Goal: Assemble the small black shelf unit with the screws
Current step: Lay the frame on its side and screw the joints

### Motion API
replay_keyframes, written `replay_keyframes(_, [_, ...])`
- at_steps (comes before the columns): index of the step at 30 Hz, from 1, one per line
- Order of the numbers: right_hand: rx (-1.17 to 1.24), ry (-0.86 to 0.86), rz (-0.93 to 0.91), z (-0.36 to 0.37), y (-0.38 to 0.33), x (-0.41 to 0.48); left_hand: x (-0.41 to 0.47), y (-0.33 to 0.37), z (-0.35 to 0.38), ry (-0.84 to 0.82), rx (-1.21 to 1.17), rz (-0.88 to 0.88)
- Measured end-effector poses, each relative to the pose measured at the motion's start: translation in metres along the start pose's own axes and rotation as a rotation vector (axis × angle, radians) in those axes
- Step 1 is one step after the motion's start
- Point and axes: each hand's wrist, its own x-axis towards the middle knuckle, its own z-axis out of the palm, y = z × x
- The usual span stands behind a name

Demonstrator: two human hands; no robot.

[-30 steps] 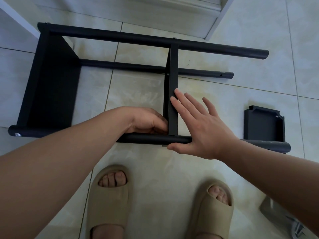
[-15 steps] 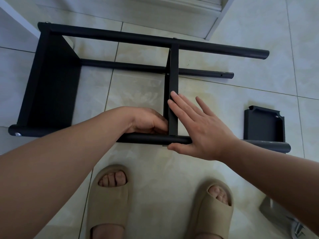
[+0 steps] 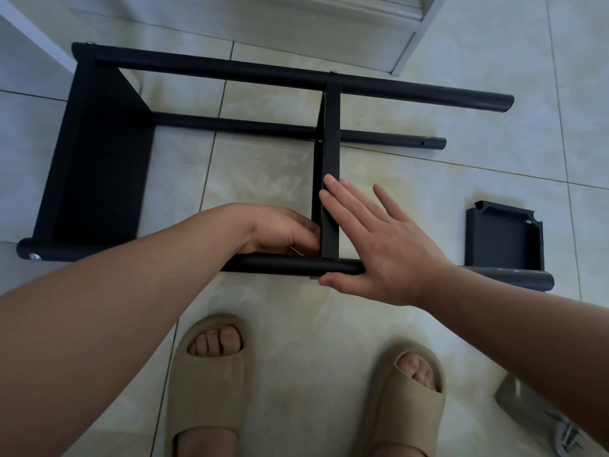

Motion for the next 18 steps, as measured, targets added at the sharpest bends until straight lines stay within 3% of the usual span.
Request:
replay_keyframes(11, [0.015,0.008,0.003,0.0008,0.0001,-0.0003,-0.0021,-0.0021,-0.0043,-0.121,-0.109,0.004])
replay_keyframes(18, [0.016,0.011,0.002,0.0015,0.0007,0.0002,-0.0015,-0.0001,-0.0014,-0.008,-0.01,0.006])
